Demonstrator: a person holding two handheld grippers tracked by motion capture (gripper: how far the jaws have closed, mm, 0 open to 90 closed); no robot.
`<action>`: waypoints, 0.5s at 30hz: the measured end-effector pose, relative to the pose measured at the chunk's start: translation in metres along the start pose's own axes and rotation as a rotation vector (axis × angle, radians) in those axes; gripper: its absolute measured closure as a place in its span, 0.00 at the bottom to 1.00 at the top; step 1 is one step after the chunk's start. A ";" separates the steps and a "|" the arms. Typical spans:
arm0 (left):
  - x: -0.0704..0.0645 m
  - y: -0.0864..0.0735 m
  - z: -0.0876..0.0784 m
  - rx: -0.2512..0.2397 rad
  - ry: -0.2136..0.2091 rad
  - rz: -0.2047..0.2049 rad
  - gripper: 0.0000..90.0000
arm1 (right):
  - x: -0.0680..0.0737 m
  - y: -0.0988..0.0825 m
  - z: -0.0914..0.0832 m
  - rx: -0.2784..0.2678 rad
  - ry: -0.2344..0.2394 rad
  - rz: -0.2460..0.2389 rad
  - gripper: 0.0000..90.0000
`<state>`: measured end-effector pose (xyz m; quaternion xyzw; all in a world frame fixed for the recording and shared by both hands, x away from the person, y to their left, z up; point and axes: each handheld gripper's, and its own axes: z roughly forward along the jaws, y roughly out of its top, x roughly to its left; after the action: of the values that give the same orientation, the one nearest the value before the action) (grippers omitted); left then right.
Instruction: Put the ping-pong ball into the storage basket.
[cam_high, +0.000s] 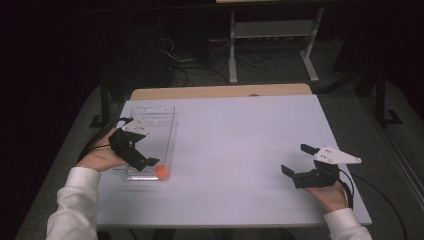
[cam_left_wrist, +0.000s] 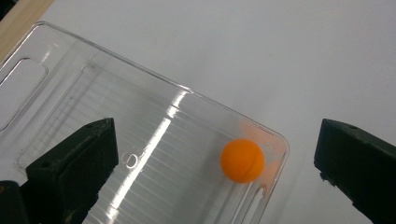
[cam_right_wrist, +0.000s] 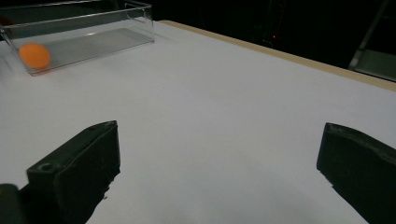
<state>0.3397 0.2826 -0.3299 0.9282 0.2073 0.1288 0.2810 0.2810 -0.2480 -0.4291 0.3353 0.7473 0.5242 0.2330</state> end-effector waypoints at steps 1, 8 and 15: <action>0.000 -0.002 0.000 -0.009 0.003 -0.007 0.00 | 0.000 0.000 0.000 0.000 0.000 -0.001 0.00; -0.004 -0.008 -0.001 -0.047 0.022 -0.020 0.00 | 0.000 0.000 0.000 0.001 -0.002 -0.001 0.00; -0.007 -0.010 0.001 -0.088 0.026 -0.024 0.00 | 0.000 0.000 0.000 0.000 -0.002 -0.001 0.00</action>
<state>0.3307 0.2867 -0.3372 0.9105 0.2163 0.1467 0.3204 0.2810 -0.2482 -0.4293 0.3358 0.7473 0.5235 0.2339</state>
